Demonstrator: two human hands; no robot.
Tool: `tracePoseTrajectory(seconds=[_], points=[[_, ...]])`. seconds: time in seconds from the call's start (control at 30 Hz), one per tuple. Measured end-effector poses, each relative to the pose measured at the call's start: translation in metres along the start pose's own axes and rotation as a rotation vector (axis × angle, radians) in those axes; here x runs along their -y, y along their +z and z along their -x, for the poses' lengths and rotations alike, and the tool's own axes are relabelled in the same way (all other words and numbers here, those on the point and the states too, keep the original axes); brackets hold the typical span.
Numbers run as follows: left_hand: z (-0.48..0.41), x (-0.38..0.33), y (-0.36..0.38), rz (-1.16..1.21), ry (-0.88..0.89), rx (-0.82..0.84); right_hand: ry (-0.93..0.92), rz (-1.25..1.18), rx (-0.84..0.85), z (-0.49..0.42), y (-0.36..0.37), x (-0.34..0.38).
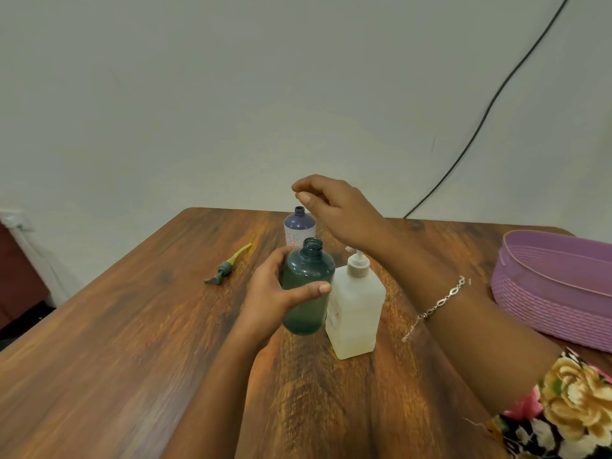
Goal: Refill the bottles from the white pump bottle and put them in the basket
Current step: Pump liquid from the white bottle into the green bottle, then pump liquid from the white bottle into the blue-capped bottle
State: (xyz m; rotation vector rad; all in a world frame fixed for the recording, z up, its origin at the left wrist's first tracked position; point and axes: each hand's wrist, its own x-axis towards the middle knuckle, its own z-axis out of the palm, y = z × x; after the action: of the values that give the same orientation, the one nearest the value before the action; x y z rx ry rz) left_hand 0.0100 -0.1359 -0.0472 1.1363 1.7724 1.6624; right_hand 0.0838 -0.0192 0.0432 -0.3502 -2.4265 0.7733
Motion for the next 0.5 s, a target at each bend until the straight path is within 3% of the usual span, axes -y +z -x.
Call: tracePoseTrajectory(seconds=[0.3, 0.5], points=[[0.007, 0.003, -0.018, 0.05, 0.059, -0.056, 0.071, -0.107, 0.02, 0.028, 0.036, 0.013], [0.012, 0.015, -0.034, 0.06, 0.071, -0.083, 0.203, -0.311, 0.094, 0.049, 0.073, 0.004]])
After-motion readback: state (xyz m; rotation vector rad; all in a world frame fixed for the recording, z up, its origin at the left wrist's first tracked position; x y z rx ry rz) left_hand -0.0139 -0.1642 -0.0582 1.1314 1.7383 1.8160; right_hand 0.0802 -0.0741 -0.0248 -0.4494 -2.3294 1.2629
